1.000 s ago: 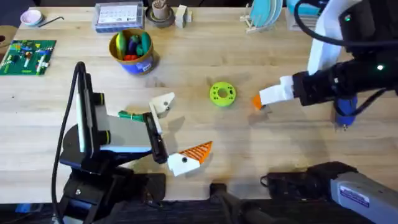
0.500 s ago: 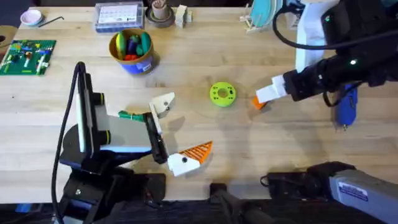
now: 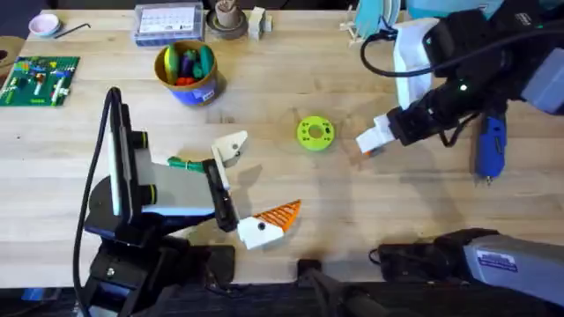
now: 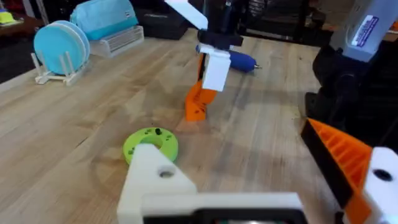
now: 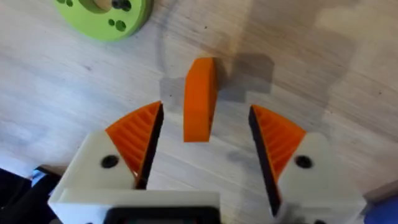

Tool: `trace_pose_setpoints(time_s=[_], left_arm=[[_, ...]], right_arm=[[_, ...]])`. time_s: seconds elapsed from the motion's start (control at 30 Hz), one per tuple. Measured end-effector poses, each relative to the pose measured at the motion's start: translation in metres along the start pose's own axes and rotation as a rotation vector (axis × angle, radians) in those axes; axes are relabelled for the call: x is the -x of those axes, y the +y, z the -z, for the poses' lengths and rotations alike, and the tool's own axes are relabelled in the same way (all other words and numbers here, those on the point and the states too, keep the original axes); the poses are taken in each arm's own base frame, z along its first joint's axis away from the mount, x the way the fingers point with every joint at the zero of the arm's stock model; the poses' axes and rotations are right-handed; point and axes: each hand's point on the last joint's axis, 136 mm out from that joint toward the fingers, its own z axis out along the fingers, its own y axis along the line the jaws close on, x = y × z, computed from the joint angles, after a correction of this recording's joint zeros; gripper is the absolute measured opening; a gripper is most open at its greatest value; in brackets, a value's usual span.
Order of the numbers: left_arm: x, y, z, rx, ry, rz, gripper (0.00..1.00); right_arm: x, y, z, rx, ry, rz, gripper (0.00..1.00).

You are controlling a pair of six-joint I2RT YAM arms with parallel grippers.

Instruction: Pick up the gripper from the table and insert it into the empty holder that is missing its gripper. Then pick up a screw, insert it into the mounting hole, and use the screwdriver to tighten it. Finally, clean up the table by picking up the vegetable and placing it into the bucket.

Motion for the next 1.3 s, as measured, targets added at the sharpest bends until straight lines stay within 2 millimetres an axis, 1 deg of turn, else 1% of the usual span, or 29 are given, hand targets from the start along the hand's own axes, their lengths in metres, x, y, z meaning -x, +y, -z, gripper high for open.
trace_pose_setpoints(time_s=[0.03, 0.07, 0.13, 0.23, 0.3, 0.33, 0.37, 0.4, 0.47, 0.5, 0.6, 0.67, 0.7, 0.73, 0.77, 0.9, 0.97, 1.03, 1.1, 1.13, 1.2, 1.3], left_arm=[[0.0, 0.0, 0.0, 0.0, 0.0, 0.0, 0.993], [0.0, 0.0, 0.0, 0.0, 0.0, 0.0, 0.993], [0.0, 0.0, 0.0, 0.0, 0.0, 0.0, 0.993], [0.0, 0.0, 0.0, 0.0, 0.0, 0.0, 0.993], [0.0, 0.0, 0.0, 0.0, 0.0, 0.0, 0.993], [0.0, 0.0, 0.0, 0.0, 0.0, 0.0, 0.993], [0.0, 0.0, 0.0, 0.0, 0.0, 0.0, 0.993], [0.0, 0.0, 0.0, 0.0, 0.0, 0.0, 0.993], [0.0, 0.0, 0.0, 0.0, 0.0, 0.0, 0.993], [0.0, 0.0, 0.0, 0.0, 0.0, 0.0, 0.993], [0.0, 0.0, 0.0, 0.0, 0.0, 0.0, 0.993], [0.0, 0.0, 0.0, 0.0, 0.0, 0.0, 0.993], [0.0, 0.0, 0.0, 0.0, 0.0, 0.0, 0.993], [0.0, 0.0, 0.0, 0.0, 0.0, 0.0, 0.993], [0.0, 0.0, 0.0, 0.0, 0.0, 0.0, 0.993], [0.0, 0.0, 0.0, 0.0, 0.0, 0.0, 0.993], [0.0, 0.0, 0.0, 0.0, 0.0, 0.0, 0.993], [0.0, 0.0, 0.0, 0.0, 0.0, 0.0, 0.993], [0.0, 0.0, 0.0, 0.0, 0.0, 0.0, 0.993], [0.0, 0.0, 0.0, 0.0, 0.0, 0.0, 0.993], [0.0, 0.0, 0.0, 0.0, 0.0, 0.0, 0.993], [0.0, 0.0, 0.0, 0.0, 0.0, -0.001, 0.993]], right_arm=[[0.0, 0.001, -0.002, 0.002, 0.007, 0.007, 0.876], [0.0, 0.004, -0.005, -0.003, 0.018, 0.028, 0.803], [0.001, 0.004, -0.005, -0.006, 0.015, 0.037, 0.763], [0.003, 0.003, -0.005, -0.012, 0.007, 0.04, 0.616], [0.004, 0.003, -0.005, -0.014, 0.005, 0.041, 0.551], [0.004, 0.003, -0.005, -0.015, 0.005, 0.043, 0.482], [0.004, 0.003, -0.005, -0.016, 0.005, 0.045, 0.377], [0.004, 0.003, -0.005, -0.017, 0.005, 0.045, 0.247], [0.004, 0.003, -0.005, -0.017, 0.003, 0.048, 0.048], [0.005, 0.002, -0.005, -0.019, 0.0, 0.051, 0.018], [0.005, 0.002, -0.005, -0.021, 0.002, 0.052, 0.018], [0.0, 0.003, -0.003, -0.018, 0.018, 0.049, 0.016], [-0.008, 0.007, 0.012, -0.014, 0.04, 0.046, 0.013], [-0.009, 0.008, 0.02, -0.015, 0.033, 0.047, 0.013], [-0.007, 0.01, 0.031, -0.018, 0.019, 0.049, 0.013], [0.014, 0.016, 0.09, -0.049, -0.152, 0.075, 0.01], [0.025, 0.02, 0.126, -0.072, -0.276, 0.093, 0.009], [0.028, 0.025, 0.157, -0.092, -0.387, 0.11, 0.009], [0.025, 0.029, 0.18, -0.105, -0.467, 0.122, 0.009], [0.023, 0.032, 0.188, -0.105, -0.499, 0.128, 0.009], [0.015, 0.039, 0.2, -0.092, -0.549, 0.141, 0.009], [0.006, 0.049, 0.212, -0.061, -0.601, 0.152, 0.009]])
